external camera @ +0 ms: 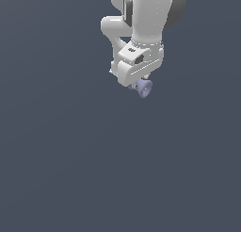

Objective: Pick up the object and move it to a goal position.

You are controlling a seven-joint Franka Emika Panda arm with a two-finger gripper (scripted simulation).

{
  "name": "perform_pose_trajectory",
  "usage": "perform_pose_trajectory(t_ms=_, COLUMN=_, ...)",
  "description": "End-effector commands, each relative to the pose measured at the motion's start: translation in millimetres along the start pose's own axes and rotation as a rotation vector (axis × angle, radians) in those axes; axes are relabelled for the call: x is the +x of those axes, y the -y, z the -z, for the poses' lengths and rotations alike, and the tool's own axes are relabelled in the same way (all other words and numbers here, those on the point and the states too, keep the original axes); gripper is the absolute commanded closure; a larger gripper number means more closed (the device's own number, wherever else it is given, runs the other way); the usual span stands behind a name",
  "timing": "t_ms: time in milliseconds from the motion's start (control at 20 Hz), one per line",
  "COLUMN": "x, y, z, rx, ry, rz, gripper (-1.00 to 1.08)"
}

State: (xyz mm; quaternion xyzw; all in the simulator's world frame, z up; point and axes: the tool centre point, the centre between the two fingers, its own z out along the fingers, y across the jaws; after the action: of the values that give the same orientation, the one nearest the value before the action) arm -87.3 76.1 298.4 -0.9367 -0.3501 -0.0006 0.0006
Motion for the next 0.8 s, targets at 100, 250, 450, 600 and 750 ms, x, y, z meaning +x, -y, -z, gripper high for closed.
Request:
perform_pose_trajectory(t_ms=100, x=2, y=2, z=46, rx=0.001, ry=0.001, rz=0.0, gripper=1.08)
perform_pose_trajectory(t_ms=250, x=4, y=4, z=76, rx=0.001, ry=0.001, rz=0.0, gripper=1.08)
perform_pose_trajectory(t_ms=450, x=7, y=5, z=117, rx=0.0, ry=0.001, rz=0.0, gripper=1.08)
perform_pose_trajectory(t_ms=600, x=9, y=5, z=143, rx=0.0, ry=0.001, rz=-0.001, gripper=1.08)
perform_pose_trajectory(t_ms=750, x=11, y=5, z=165, rx=0.0, ry=0.001, rz=-0.001, gripper=1.08)
